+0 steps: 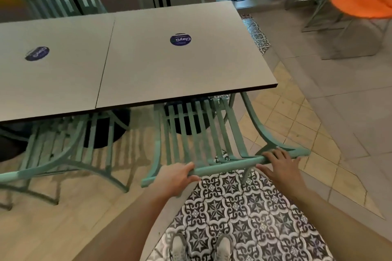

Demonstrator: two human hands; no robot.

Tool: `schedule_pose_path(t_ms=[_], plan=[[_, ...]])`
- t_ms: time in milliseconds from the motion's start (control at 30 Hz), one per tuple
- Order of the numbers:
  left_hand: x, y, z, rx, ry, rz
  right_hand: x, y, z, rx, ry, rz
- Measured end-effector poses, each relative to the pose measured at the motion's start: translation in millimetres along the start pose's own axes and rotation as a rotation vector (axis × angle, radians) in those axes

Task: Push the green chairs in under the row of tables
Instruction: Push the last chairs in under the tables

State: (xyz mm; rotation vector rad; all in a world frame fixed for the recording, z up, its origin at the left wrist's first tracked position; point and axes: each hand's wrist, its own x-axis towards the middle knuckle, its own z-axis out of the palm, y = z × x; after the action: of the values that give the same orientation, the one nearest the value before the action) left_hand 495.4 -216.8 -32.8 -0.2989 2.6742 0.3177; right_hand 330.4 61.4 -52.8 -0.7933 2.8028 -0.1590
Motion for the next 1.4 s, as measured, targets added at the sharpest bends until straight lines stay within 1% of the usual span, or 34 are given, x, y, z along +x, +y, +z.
schedule_pose_path(t_ms=[333, 600, 900, 1067, 1167, 1200, 1233, 1267, 1300, 1333, 1367, 1400], plan=[[11.8, -43.2, -3.1, 0.022, 0.01, -0.042, 30.0, -31.9, 3.5, 0.022, -0.014, -0.011], [20.9, -57.3, -10.6, 0.002, 0.031, -0.071, 43.6, -45.6, 1.8, 0.03, 0.014, -0.005], [35.7, -67.8, -20.5, -0.024, 0.08, -0.098, 70.3, -53.3, -1.3, 0.028, -0.017, 0.006], [38.2, -71.3, -16.2, -0.008, 0.108, -0.084, 70.7, -53.8, 0.8, 0.029, 0.0, 0.02], [35.9, -70.1, -13.6, -0.054, 0.131, -0.125, 70.9, -51.9, 4.6, 0.04, -0.004, 0.021], [33.7, -67.7, -10.9, -0.081, 0.166, -0.152, 69.4, -51.0, 5.8, 0.054, 0.013, 0.023], [29.6, -65.1, -7.6, -0.118, 0.25, -0.191, 67.5, -51.7, 7.2, 0.095, 0.052, 0.034], [23.6, -62.2, -3.6, -0.18, 0.382, -0.254, 64.1, -55.5, 6.8, 0.176, 0.123, 0.064], [16.1, -58.5, -1.3, -0.27, 0.545, -0.353, 59.7, -60.8, 5.3, 0.308, 0.211, 0.131], [7.3, -55.7, -0.8, -0.381, 0.709, -0.486, 55.8, -68.3, 1.9, 0.474, 0.305, 0.247], [-1.7, -55.0, -1.3, -0.515, 0.849, -0.648, 54.5, -74.9, -2.0, 0.658, 0.391, 0.412], [-9.0, -58.3, 1.3, -0.693, 0.94, -0.827, 56.9, -79.0, -5.6, 0.854, 0.459, 0.6]])
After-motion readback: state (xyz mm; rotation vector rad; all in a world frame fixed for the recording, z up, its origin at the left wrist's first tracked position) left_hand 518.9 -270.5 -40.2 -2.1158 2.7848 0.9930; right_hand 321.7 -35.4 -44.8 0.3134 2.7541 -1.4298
